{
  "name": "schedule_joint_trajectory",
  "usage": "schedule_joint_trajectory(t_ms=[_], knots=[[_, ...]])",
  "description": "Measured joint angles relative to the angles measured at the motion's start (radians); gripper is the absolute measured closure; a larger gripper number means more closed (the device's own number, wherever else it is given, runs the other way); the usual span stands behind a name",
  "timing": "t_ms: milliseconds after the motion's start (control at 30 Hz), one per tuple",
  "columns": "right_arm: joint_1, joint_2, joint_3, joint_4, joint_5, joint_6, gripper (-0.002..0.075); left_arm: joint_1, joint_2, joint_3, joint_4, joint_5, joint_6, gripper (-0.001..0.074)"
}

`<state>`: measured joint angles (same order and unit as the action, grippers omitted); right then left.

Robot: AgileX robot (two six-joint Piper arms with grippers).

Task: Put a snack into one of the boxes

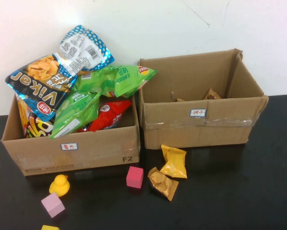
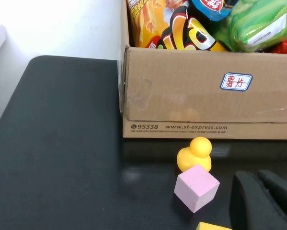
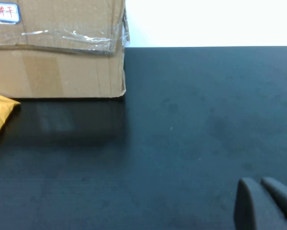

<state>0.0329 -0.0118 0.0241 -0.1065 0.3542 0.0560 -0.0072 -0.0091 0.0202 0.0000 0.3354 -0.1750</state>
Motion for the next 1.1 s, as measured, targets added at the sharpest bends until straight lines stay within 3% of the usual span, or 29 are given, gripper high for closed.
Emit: schedule_joint_trajectory(t_ms=[800, 933, 1100], knots=[[0.000, 0.000, 0.000, -0.001, -0.004, 0.000, 0.0727, 0.000, 0.000, 0.000, 0.000, -0.006, 0.000, 0.0736], [0.000, 0.000, 0.004, -0.002, -0.051, 0.000, 0.0727, 0.000, 0.000, 0.006, 0.006, -0.094, 0.000, 0.0736], [0.000, 0.000, 0.005, -0.006, -0.326, 0.000, 0.0727, 0.000, 0.000, 0.006, 0.007, -0.353, 0.010, 0.0736]])
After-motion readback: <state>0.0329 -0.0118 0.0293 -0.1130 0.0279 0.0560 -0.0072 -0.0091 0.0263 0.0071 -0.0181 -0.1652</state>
